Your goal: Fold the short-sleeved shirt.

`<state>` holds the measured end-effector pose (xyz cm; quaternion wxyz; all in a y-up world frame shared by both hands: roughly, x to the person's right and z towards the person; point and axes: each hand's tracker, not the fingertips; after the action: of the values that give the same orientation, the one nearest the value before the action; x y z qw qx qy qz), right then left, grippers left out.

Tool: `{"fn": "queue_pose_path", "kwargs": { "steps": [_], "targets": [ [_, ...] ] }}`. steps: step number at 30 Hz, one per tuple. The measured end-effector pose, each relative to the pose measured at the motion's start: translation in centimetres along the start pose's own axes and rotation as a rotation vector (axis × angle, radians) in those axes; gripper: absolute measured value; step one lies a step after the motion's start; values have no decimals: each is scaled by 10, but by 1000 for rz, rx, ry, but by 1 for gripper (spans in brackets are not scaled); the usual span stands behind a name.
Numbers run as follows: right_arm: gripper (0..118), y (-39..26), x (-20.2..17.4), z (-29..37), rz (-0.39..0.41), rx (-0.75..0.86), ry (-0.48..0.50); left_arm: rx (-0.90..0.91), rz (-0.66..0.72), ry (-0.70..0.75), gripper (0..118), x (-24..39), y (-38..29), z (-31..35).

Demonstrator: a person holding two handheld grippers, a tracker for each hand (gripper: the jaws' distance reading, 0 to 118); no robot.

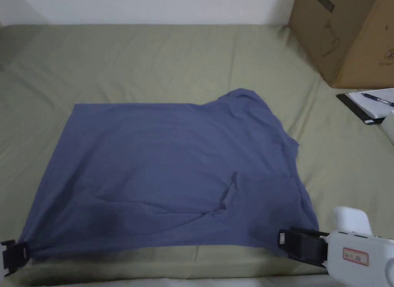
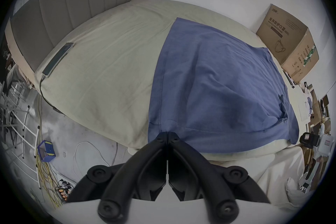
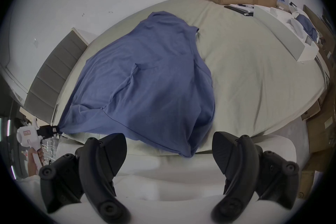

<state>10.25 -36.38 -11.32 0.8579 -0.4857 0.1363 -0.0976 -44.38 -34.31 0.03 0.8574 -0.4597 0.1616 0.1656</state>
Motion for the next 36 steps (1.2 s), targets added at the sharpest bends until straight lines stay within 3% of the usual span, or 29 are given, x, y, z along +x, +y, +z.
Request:
{"fn": "queue_pose_path", "kwargs": {
  "steps": [3, 6, 7, 17, 24, 34, 36],
  "targets": [
    [91, 2, -5, -12, 43, -17, -17, -5, -11, 6, 0, 0, 1, -1],
    [19, 6, -7, -26, 62, -55, -16, -14, -10, 5, 0, -1, 1, -3],
    [2, 6, -7, -32, 57, -61, -25, -16, -8, 5, 0, -1, 1, -4],
    [1, 13, -3, -6, 22, -3, -3, -16, -20, 10, 0, 0, 6, 2],
    [1, 68, 1, 14, -30, 125, 59, 22, -27, 7, 0, 6, 52, 3],
    [1, 163, -11, -87, 41, 61, -78, 26, -119, 59, 0, 53, 164, -77],
    [1, 175, -12, -103, 25, 30, -85, -2, -121, 65, 0, 57, 175, -99]
  ]
}}
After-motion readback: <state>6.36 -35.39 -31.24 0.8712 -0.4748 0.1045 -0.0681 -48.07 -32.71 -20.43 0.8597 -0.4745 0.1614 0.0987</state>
